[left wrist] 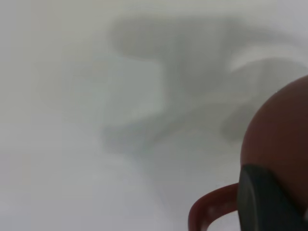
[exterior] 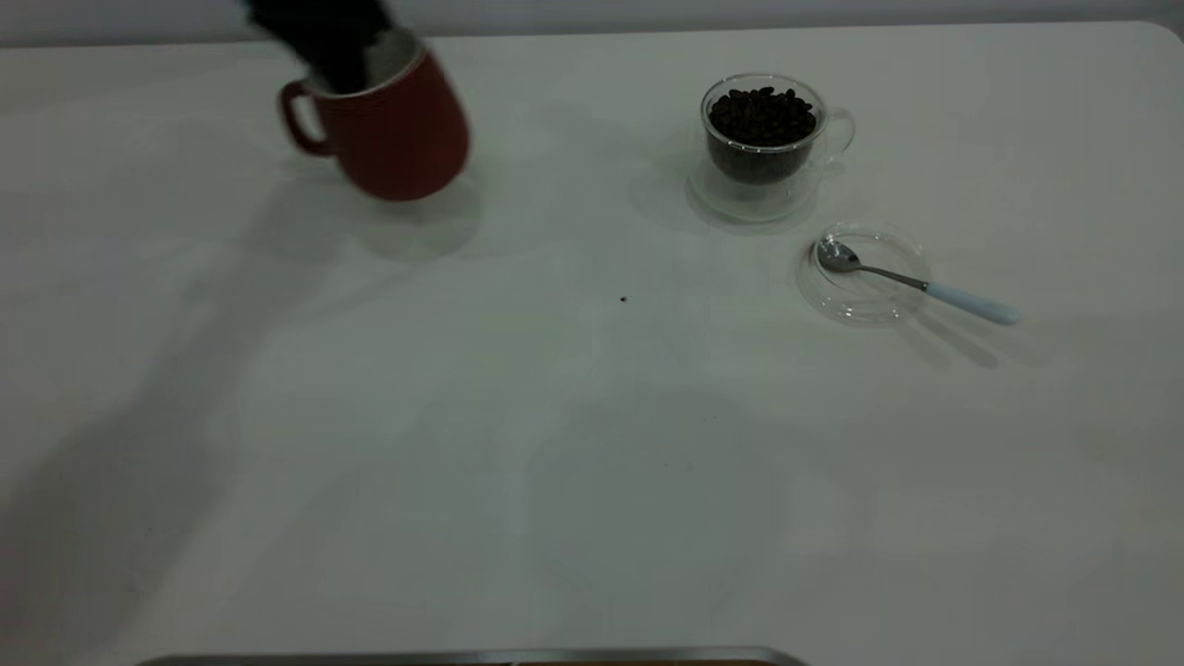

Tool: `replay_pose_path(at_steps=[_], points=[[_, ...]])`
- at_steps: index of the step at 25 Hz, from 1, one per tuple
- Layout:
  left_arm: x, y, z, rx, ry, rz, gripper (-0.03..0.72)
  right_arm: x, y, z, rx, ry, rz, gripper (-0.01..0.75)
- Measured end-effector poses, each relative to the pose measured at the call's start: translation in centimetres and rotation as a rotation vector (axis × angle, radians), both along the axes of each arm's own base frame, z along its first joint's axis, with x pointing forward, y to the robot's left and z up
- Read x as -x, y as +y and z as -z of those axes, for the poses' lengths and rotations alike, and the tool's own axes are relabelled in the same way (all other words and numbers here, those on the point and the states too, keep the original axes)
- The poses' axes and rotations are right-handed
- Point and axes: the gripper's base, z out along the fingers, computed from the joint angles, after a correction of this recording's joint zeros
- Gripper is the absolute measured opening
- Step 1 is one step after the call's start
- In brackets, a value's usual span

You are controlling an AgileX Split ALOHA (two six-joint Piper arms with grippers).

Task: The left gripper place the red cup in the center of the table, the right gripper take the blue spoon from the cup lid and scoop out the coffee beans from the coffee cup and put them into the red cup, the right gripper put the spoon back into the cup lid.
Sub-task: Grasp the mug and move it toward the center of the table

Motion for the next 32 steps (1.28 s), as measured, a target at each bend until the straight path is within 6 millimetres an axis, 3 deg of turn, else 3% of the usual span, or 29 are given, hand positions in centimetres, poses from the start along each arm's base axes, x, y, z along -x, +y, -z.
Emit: replay_pose_path(at_steps=[6,11,32], points=[[0.5,-6.4,2.5,-0.109,0.026,0.101,0.094,0.0,0.0,0.0,0.0,0.0,0.0,0.263],[1.3,-9.5,4.4,-0.09,0.057,0.189,0.094,0.0,0.0,0.0,0.0,0.0,0.0,0.263],[1.5,-9.1,4.8,-0.184,0.086,0.194,0.094,0.0,0.0,0.0,0.0,0.0,0.0,0.263]])
